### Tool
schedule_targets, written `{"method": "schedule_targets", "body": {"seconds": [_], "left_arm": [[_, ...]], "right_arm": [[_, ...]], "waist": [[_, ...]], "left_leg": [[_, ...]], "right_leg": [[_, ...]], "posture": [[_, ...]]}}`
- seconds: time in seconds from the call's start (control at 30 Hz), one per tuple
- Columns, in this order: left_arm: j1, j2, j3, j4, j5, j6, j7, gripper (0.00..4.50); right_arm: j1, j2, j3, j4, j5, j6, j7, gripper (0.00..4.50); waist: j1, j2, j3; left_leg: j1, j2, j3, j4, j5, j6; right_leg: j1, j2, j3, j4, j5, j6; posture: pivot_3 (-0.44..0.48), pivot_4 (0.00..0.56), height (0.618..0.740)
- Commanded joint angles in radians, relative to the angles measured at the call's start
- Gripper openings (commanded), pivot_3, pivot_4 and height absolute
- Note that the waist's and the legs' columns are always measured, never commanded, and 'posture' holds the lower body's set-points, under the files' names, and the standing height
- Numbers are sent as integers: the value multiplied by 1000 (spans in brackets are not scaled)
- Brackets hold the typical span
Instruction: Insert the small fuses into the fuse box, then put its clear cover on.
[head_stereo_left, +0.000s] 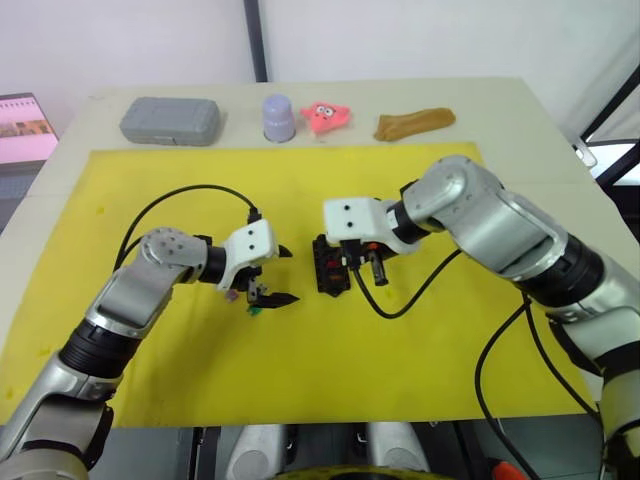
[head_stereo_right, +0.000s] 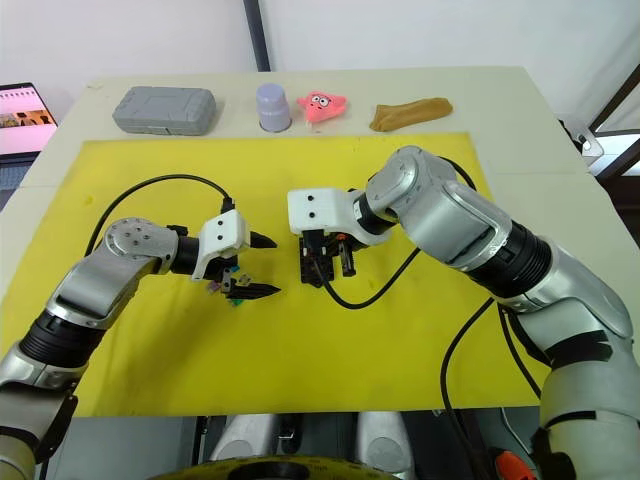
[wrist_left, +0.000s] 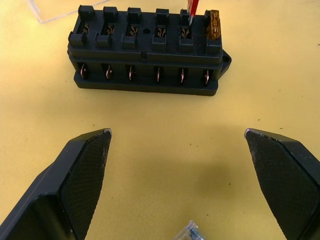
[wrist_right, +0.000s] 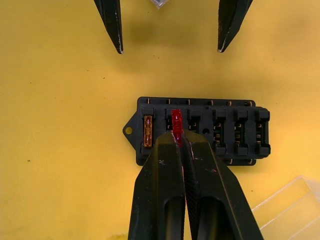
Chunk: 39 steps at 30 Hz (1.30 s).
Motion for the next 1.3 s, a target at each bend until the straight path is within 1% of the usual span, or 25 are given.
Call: {"method": "schedule_targets", "body": {"seconds": [0.03,0.43,1.3], "left_arm": [[-10,2,19,-26,0,-7,3,4482],[-8,4,21,-33,-4,-3,3,4482],[-20,-3,15,-22,2,-15,1,4482]], "right_arm": [[-1,7,-1,-16,-19,-2,7,0],[19,15,5,0,-56,-26,6,0],[-14,25,-23,42,-81,-48,22,0]], "waist": [[0,0,0],[-1,0,0],[0,0,0]], "left_leg": [[0,0,0,0,0,0],[0,0,0,0,0,0],[0,0,0,0,0,0]], "right_leg": [[0,0,0,0,0,0],[0,0,0,0,0,0],[0,1,0,0,0,0]], "posture": [[0,150,731],[0,150,731],[0,150,731]]}}
